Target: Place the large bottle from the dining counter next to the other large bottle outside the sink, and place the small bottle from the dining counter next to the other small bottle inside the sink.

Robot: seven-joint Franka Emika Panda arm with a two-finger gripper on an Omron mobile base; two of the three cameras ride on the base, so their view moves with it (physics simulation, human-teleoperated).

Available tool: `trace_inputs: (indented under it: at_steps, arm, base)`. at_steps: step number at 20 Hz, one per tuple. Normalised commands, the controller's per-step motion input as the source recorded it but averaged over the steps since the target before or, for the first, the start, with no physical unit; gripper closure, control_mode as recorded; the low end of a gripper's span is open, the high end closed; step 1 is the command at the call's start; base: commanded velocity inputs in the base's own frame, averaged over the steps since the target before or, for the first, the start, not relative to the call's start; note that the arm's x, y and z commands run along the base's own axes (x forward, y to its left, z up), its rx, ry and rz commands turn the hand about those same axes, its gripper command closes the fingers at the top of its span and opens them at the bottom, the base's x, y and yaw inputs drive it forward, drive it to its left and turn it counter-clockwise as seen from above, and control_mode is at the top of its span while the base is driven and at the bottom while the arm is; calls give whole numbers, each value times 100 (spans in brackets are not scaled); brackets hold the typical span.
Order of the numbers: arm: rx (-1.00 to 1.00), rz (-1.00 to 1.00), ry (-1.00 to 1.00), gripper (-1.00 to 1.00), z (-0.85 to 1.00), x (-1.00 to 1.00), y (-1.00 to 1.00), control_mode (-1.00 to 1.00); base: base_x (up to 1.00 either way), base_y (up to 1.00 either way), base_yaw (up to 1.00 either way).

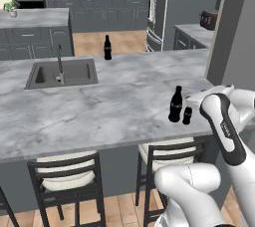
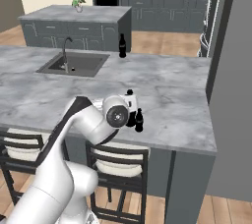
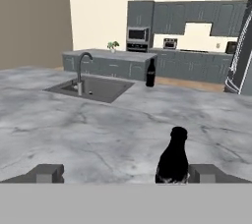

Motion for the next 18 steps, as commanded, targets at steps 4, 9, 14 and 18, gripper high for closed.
trace_inputs:
  at_steps: [4,9,14,18]
  arm:
    - [0,0,3,-100,-6,3,-4,-100]
    - [0,-1,3,-100,-7,0,-2,-100]
    - [0,0,0,-100,-2,0,0,-100]
    - [3,-3,0,-100,-6,2,-2,-100]
  base:
    - [0,0,0]
    - [0,0,0]
    - [0,0,0]
    - [0,0,0]
